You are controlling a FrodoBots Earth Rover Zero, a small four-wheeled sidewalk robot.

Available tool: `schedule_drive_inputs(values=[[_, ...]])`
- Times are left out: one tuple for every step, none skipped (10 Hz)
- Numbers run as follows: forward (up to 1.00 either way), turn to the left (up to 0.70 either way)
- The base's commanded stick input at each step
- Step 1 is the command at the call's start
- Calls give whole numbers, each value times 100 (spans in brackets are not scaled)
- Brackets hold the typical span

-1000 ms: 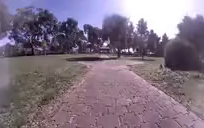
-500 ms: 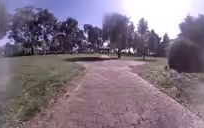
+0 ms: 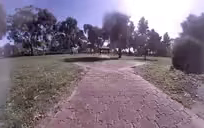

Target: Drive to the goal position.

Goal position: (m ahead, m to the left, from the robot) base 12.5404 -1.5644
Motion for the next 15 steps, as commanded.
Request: schedule_drive_inputs(values=[[70, -3], [70, -2], [70, -3], [70, -3], [70, -2], [70, -2], [70, -2], [70, -2], [70, -2], [70, -2], [70, -2], [70, -2], [70, -2], [70, -2], [70, -2]])
